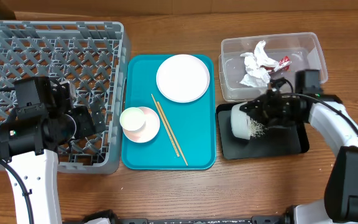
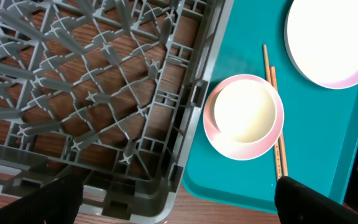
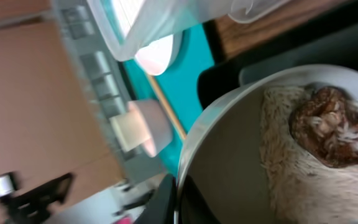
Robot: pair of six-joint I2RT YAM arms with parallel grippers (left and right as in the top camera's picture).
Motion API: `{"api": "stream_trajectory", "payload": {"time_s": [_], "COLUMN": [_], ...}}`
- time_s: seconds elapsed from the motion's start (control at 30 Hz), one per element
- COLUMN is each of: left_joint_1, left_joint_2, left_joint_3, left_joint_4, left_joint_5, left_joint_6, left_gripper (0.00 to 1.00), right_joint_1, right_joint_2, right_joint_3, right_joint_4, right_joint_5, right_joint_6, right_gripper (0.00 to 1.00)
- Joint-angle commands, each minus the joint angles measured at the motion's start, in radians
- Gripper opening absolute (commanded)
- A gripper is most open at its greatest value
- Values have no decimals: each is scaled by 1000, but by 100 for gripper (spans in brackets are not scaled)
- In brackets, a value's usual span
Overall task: Sort waste into correct bins and load items into the dishwasher
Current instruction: 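Tip the grey bowl over the black tray to dump the rice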
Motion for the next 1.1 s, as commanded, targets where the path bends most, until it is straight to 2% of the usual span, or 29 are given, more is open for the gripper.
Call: {"api": "stream_trajectory", "payload": {"time_s": [0.0, 0.27, 0.63, 0.8, 1.07], "left_joint_1": [3, 3, 3, 3, 3], "left_joint_2": [5, 5, 5, 5, 5], "left_joint_3": [6, 6, 6, 6, 6], "left_joint_4": [4, 4, 4, 4, 4], "left_joint_5": [11, 11, 11, 11, 11], "left_joint_6": [22, 22, 22, 22, 22], "left_gripper": [100, 100, 100, 100, 100], "right_joint_1": [-66, -176, -300, -353, -299], "right_joint_2": [-21, -21, -21, -21, -21], "right_joint_3": [-37, -54, -54, -54, -54], "right_joint_4": [14, 51, 51, 101, 176], "right_joint_5": [-223, -563, -566, -566, -566], "right_joint_6": [-3, -2, 105, 166, 136], "right_gripper": [4, 4, 4, 4, 4]}}
